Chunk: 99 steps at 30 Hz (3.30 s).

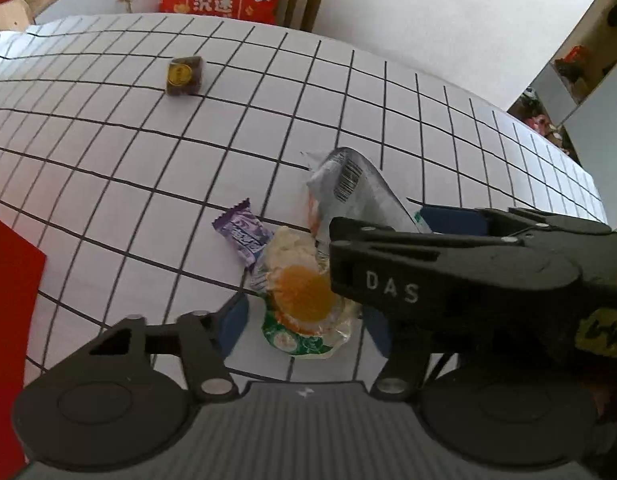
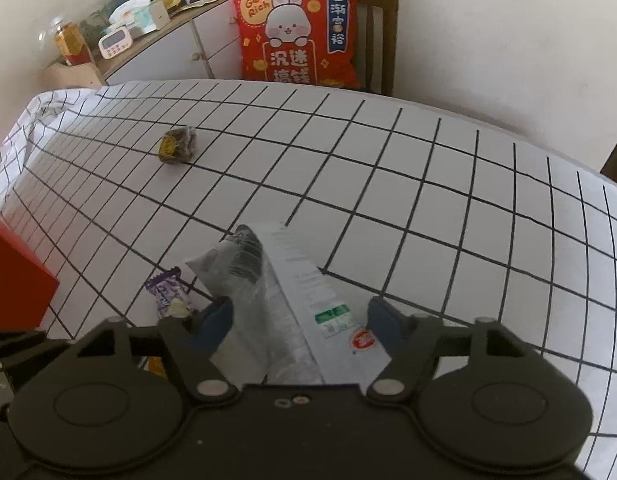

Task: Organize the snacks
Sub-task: 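Grasp the egg-yolk pastry pack with the left tool while the right tool grasps the white wrapper, then carry the pastry pack and white wrapper over the box and lower them inside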

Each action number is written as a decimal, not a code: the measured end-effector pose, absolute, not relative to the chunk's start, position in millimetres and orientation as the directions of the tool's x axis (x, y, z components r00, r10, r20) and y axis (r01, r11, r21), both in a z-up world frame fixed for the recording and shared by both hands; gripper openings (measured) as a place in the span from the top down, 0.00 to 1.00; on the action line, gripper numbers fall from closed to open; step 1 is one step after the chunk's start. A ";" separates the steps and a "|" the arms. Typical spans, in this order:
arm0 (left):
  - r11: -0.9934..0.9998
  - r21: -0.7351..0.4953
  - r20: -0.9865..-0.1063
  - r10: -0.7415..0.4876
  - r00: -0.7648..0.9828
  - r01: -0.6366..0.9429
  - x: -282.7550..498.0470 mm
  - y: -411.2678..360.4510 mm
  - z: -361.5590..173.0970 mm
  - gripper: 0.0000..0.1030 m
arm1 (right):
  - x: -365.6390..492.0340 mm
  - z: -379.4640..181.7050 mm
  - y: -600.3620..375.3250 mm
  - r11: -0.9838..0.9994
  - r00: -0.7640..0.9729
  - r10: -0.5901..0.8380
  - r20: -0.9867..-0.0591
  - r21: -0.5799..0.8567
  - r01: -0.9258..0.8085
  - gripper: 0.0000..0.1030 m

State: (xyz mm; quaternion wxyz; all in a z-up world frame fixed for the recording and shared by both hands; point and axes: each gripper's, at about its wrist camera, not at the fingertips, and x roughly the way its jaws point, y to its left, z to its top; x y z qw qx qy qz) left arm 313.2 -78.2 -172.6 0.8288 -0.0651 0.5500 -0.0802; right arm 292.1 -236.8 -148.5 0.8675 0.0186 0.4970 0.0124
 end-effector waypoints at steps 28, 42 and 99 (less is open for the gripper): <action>0.979 -0.185 -0.894 -0.204 0.399 0.086 249.3 -45.9 -138.7 0.52 | 211.9 -113.8 -237.5 0.985 0.584 0.055 -0.810 0.138 0.099 0.65; 0.977 -0.163 -0.860 -0.209 0.466 0.138 182.5 -14.4 -79.5 0.52 | 147.2 -59.8 -201.5 0.982 0.613 0.074 -0.787 0.165 0.093 0.65; 0.992 -0.095 -0.824 -0.029 0.566 -0.088 221.9 296.8 -55.2 0.51 | 215.2 -61.2 96.3 0.988 0.572 0.135 -0.809 0.071 -0.134 0.65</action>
